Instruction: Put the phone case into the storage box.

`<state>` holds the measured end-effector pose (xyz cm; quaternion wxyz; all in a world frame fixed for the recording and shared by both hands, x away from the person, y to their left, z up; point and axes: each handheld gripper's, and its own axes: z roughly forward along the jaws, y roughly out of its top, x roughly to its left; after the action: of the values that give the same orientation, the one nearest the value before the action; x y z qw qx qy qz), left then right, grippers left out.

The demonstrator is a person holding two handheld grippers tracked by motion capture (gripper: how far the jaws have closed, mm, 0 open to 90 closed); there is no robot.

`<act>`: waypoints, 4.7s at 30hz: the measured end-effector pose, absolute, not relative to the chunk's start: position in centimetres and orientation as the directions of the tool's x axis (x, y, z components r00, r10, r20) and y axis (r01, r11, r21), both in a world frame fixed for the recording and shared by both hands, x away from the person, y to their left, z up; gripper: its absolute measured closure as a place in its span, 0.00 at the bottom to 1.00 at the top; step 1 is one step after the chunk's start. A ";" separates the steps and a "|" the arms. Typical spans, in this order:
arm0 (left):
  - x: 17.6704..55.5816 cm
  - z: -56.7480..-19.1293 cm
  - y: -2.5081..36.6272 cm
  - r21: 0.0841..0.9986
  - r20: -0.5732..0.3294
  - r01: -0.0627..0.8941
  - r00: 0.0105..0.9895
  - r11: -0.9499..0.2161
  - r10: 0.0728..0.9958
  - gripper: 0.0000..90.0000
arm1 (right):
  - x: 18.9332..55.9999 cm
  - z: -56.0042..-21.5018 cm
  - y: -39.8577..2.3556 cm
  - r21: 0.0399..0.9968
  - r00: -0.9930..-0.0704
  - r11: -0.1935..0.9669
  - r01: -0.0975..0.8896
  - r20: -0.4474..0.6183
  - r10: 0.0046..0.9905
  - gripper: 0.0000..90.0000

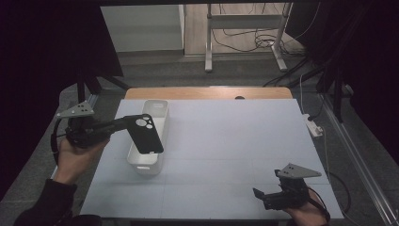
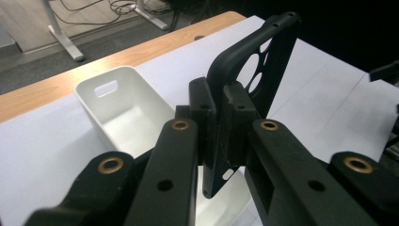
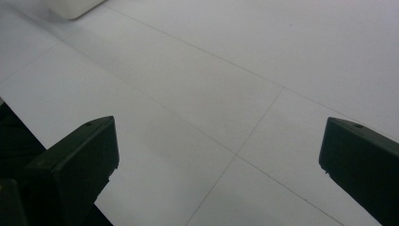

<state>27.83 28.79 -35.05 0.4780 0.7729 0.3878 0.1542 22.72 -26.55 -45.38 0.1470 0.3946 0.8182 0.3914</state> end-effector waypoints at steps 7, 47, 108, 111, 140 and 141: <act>28.7 -35.6 29.4 0.850 -0.108 0.458 0.635 -0.260 0.765 0.93 | 22.5 -45.3 -26.9 0.762 -0.632 0.367 0.533 0.071 0.771 0.00; 36.4 -40.5 29.9 0.826 -0.117 0.506 0.587 -0.250 0.801 0.93 | 22.7 -45.4 -27.1 0.749 -0.630 0.369 0.551 0.083 0.773 0.00; 45.8 -43.2 28.7 0.830 -0.065 0.493 0.550 -0.260 0.833 0.93 | 22.6 -45.4 -27.1 0.747 -0.641 0.378 0.547 0.083 0.763 0.00; 46.0 -43.3 28.6 0.831 -0.064 0.491 0.550 -0.261 0.833 0.93 | 22.6 -45.4 -27.2 0.747 -0.641 0.377 0.547 0.083 0.763 0.00; 47.3 -44.5 29.0 0.862 -0.027 0.433 0.557 -0.263 0.830 0.93 | 22.6 -45.4 -27.3 0.747 -0.640 0.374 0.549 0.088 0.764 0.00; 47.3 -44.5 29.0 0.862 -0.027 0.433 0.557 -0.263 0.830 0.92 | 22.6 -45.4 -27.3 0.747 -0.640 0.374 0.549 0.088 0.764 0.00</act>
<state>47.31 28.96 -44.50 0.4441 0.7625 0.4140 0.2236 22.63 -27.26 -45.39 0.1376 0.4016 0.8173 0.3896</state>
